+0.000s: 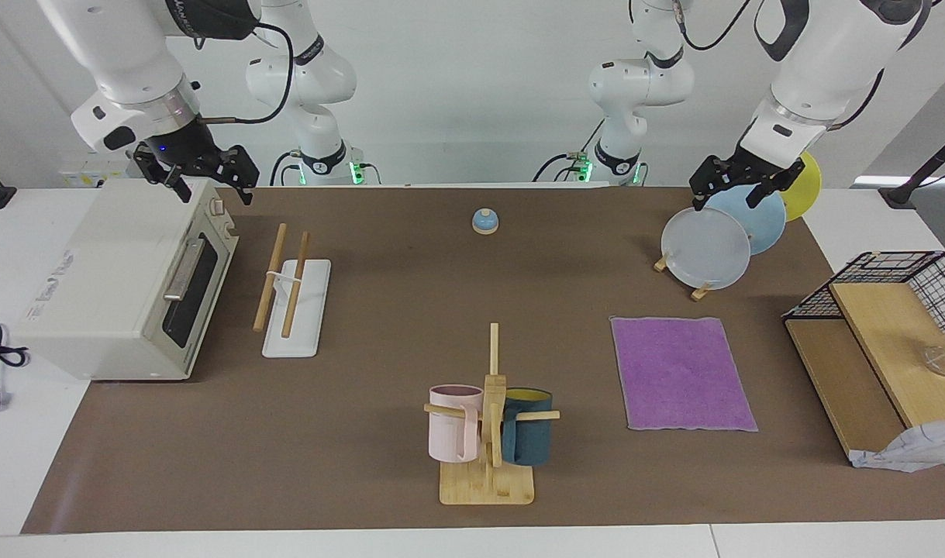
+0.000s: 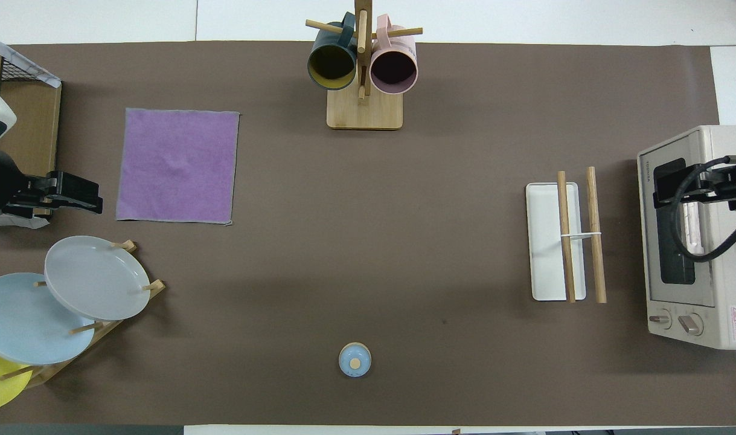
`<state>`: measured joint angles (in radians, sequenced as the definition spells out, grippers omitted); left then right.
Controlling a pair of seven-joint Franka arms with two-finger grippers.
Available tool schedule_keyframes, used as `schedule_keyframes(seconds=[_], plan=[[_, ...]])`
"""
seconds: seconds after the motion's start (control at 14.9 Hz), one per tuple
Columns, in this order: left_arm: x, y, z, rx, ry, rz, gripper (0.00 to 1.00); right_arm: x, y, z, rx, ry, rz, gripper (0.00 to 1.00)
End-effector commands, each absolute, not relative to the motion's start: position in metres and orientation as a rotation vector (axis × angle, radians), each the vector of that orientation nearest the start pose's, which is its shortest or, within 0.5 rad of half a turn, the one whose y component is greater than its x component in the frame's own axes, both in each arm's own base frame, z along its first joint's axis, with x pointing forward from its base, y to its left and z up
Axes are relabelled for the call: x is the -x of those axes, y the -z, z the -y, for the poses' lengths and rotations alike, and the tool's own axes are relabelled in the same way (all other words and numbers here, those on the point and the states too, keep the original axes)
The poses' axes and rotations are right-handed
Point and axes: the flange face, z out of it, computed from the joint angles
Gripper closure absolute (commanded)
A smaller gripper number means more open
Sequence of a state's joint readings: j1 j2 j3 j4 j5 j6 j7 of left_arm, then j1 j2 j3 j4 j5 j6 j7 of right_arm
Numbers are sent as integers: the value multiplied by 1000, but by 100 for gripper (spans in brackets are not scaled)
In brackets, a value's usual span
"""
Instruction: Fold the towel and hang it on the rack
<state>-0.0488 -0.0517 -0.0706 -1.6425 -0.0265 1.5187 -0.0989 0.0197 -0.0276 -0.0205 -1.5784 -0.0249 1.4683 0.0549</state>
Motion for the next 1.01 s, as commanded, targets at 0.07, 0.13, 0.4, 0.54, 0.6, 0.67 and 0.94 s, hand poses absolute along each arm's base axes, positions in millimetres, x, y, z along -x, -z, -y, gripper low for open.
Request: schedule_keyframes(seconds=[0.07, 0.13, 0.4, 0.54, 0.6, 0.67, 0.94], plan=[[-522, -620, 68, 3137, -106, -38, 0, -529, -628, 8, 3146, -135, -61, 0], [-523, -620, 67, 3138, -102, -38, 0, -529, -628, 8, 3146, -135, -61, 0], [-522, -620, 70, 3136, -109, -53, 0, -529, -628, 8, 3146, -135, -61, 0], [-519, -624, 70, 3137, -92, -41, 0, -529, -628, 8, 3146, -135, -61, 0], [-518, -620, 69, 3138, -99, -36, 0, -529, -628, 8, 3146, -135, -61, 0], [-519, -618, 67, 3140, -73, -33, 0, -529, -628, 8, 3146, -135, -61, 0], [-534, -577, 55, 3168, -19, 9, 0, -529, -628, 7, 3146, -135, -59, 0]])
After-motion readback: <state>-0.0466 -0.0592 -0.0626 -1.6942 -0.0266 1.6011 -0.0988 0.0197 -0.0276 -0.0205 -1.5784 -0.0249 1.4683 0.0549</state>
